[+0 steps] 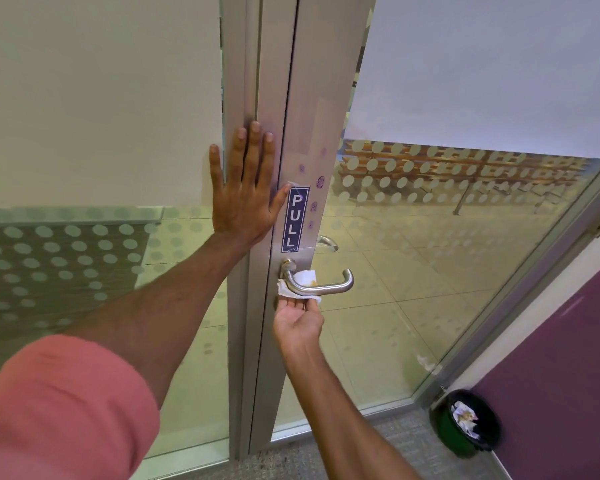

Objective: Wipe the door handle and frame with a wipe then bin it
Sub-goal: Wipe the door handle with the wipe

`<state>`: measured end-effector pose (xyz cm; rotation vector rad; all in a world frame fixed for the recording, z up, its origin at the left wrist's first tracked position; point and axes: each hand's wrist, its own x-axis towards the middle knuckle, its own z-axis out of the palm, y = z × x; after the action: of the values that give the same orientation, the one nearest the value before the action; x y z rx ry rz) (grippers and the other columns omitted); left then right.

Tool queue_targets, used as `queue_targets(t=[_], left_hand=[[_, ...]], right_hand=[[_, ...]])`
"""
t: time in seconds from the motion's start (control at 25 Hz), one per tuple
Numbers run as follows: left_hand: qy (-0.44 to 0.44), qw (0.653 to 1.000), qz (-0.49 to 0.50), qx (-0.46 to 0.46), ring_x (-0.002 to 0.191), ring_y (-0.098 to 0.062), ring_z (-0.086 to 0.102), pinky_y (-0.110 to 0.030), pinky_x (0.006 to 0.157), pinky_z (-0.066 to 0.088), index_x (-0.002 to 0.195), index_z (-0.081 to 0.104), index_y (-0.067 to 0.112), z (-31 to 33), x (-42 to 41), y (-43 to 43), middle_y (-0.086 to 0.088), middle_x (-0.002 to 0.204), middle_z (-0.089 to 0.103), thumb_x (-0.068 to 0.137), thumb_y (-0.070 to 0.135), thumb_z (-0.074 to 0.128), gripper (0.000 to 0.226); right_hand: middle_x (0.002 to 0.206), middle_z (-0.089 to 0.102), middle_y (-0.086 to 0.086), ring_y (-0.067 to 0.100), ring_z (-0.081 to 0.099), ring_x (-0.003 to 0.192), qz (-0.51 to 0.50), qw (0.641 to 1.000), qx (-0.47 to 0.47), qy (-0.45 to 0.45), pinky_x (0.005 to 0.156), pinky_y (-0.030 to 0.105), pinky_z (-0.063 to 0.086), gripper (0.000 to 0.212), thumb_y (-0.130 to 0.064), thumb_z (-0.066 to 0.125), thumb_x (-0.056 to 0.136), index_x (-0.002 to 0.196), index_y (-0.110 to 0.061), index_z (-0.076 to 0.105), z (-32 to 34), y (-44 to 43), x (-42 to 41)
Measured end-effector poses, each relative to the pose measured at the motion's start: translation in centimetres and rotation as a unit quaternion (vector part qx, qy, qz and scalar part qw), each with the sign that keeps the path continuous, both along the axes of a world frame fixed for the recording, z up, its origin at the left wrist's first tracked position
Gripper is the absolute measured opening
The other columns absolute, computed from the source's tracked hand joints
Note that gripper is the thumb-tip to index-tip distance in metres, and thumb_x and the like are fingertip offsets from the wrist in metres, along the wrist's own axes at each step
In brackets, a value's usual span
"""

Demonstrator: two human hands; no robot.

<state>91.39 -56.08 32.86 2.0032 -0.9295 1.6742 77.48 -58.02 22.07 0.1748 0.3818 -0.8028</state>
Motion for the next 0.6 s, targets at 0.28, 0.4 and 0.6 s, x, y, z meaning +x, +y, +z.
queue_targets(t=[0.28,0.4,0.6], left_hand=[[0.001,1.000,-0.005,0.001,0.146,-0.030,0.024,-0.053,0.118,0.001,0.154,0.020,0.009,-0.1,0.1,-0.2,-0.014,0.159,0.026,0.100,0.063,0.028,0.077],[-0.004,1.000,-0.004,-0.003,0.146,-0.030,0.021,-0.053,0.118,0.001,0.155,0.019,0.009,-0.2,0.3,-0.2,-0.014,0.158,0.025,0.101,0.062,0.029,0.076],[-0.006,1.000,0.002,-0.002,0.146,-0.030,0.018,-0.054,0.118,0.002,0.154,0.020,0.009,-0.2,0.4,-0.3,-0.015,0.158,0.025,0.100,0.062,0.030,0.076]], right_hand=[[0.135,0.056,0.013,0.025,0.050,0.130,0.025,0.999,0.005,0.035,0.113,0.040,0.036,0.033,-0.009,0.027,0.103,0.113,-0.001,0.058,0.2,-3.3,-2.4],[0.141,0.052,0.013,0.025,0.051,0.128,0.011,1.000,0.013,0.025,0.112,0.039,0.037,0.035,-0.009,0.027,0.103,0.123,-0.002,0.055,0.3,-2.9,-1.9],[0.141,0.050,0.015,0.028,0.048,0.131,0.028,0.998,0.011,0.048,0.113,0.042,0.036,0.036,-0.010,0.027,0.104,0.129,-0.001,0.051,0.6,-3.8,-2.5]])
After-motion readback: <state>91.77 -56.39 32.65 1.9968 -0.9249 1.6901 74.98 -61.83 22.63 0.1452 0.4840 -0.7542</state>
